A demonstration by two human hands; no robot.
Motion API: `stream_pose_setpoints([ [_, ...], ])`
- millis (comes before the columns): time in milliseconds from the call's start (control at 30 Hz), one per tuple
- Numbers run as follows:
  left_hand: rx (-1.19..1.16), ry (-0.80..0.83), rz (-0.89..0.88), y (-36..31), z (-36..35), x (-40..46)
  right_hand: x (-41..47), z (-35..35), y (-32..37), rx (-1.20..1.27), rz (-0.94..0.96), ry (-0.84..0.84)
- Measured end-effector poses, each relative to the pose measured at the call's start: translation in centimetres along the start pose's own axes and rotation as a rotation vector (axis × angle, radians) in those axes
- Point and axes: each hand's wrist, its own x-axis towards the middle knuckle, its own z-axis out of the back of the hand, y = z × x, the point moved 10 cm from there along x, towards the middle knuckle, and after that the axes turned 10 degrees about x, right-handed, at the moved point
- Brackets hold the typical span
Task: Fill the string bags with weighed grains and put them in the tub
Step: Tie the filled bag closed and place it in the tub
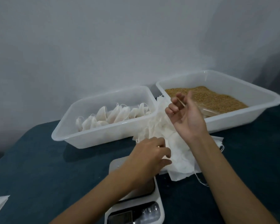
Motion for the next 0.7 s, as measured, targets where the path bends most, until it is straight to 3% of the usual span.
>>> stream_pose_setpoints([
  [200,0.282,0.166,-0.118,-1.2,-2.9,-0.2,0.0,-0.1,-0.2,0.004,-0.014,0.000],
  [367,0.420,0.081,-0.147,-1.4,-2.3,0.1,-0.1,-0.1,0.1,0.018,-0.007,-0.009],
  [467,0.198,-0.091,-0.048,-0.6,-0.4,0.0,0.0,-0.2,1.1,0.035,0.026,-0.009],
  [533,0.031,-0.123,0.014,0.6,0.7,-0.1,0.1,-0.1,2.1,0.059,0.054,-0.005],
  [700,0.139,0.095,-0.020,1.0,-2.0,-0.4,0.2,0.2,2.8,0.077,0.075,-0.008],
])
